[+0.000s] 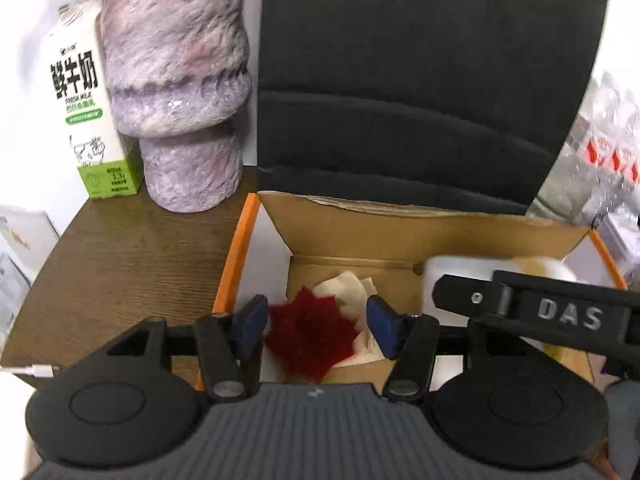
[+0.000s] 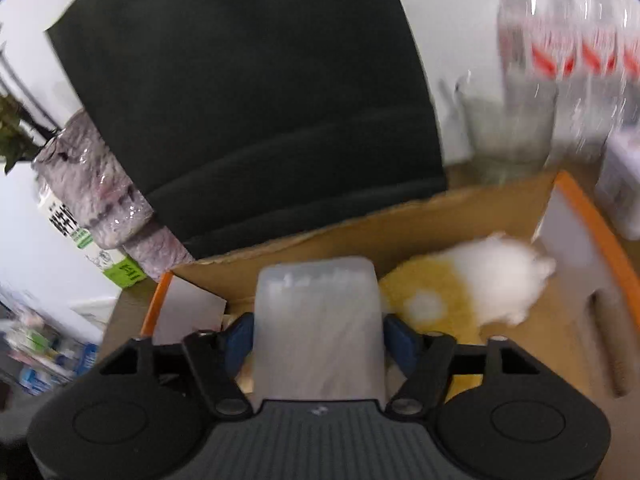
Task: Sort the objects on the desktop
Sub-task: 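Drop the clear plastic box into the box while left tool drops red rose, then move both tools back over the table items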
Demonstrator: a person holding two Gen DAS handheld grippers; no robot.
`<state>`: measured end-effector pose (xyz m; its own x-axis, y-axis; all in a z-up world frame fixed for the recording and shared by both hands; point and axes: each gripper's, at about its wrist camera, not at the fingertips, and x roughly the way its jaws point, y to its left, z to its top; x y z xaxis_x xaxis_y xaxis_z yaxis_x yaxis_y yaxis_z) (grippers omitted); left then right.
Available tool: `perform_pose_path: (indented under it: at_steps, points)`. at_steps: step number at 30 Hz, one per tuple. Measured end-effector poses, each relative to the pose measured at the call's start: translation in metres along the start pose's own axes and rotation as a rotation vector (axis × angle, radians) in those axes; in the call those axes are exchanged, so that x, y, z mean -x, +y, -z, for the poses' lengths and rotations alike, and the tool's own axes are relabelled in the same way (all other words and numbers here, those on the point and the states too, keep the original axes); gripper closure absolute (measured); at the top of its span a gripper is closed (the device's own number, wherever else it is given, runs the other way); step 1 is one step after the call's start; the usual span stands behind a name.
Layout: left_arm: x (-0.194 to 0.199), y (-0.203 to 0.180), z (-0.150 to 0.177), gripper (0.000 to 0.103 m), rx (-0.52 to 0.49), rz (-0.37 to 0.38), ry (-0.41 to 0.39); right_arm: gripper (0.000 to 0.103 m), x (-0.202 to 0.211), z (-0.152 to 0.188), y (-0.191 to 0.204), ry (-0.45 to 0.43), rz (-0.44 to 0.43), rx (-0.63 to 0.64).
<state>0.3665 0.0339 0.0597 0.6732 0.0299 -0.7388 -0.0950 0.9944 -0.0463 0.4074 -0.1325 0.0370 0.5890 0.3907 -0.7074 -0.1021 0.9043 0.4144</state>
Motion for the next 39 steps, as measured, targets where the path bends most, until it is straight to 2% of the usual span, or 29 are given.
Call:
perform_pose_path:
  at_steps: [2, 5, 7, 9, 10, 13, 16, 21, 23, 25, 30, 39]
  points:
    - [0.009, -0.001, 0.004, 0.039, -0.009, 0.002, 0.000, 0.033, -0.005, 0.003, -0.004, -0.003, -0.012, -0.009]
    - [0.035, -0.005, 0.008, 0.024, -0.034, -0.001, -0.047, 0.033, 0.010, 0.007, -0.004, -0.007, -0.019, 0.004]
    - [0.068, -0.007, 0.016, 0.019, -0.051, 0.029, -0.097, 0.029, 0.041, 0.012, -0.002, -0.055, -0.045, 0.016]
    - [0.102, -0.007, 0.029, 0.002, -0.068, 0.044, -0.146, 0.019, 0.081, 0.024, 0.001, -0.124, -0.058, 0.075]
    - [0.121, -0.007, 0.039, 0.000, -0.073, 0.042, -0.182, 0.018, 0.102, 0.032, 0.000, -0.167, -0.049, 0.101]
    - [0.172, -0.008, 0.079, 0.000, -0.094, 0.047, -0.277, 0.013, 0.162, 0.070, -0.008, -0.268, 0.000, 0.175]
    - [0.198, -0.009, 0.121, 0.000, -0.084, 0.082, -0.278, 0.007, 0.203, 0.119, -0.021, -0.311, 0.017, 0.238]
    - [0.215, -0.011, 0.197, 0.000, -0.068, 0.108, -0.284, 0.002, 0.221, 0.183, -0.040, -0.296, 0.056, 0.310]
    - [0.214, -0.007, 0.219, 0.000, -0.070, 0.146, -0.278, 0.002, 0.219, 0.202, -0.048, -0.302, 0.081, 0.331]
    - [0.209, -0.003, 0.236, 0.000, -0.058, 0.153, -0.264, 0.002, 0.215, 0.216, -0.053, -0.276, 0.074, 0.373]
    - [0.197, -0.003, 0.254, 0.000, -0.077, 0.122, -0.239, 0.002, 0.203, 0.236, -0.061, -0.228, 0.056, 0.377]
    - [0.186, -0.001, 0.267, 0.000, -0.063, 0.098, -0.232, 0.000, 0.187, 0.255, -0.049, -0.195, 0.160, 0.471]
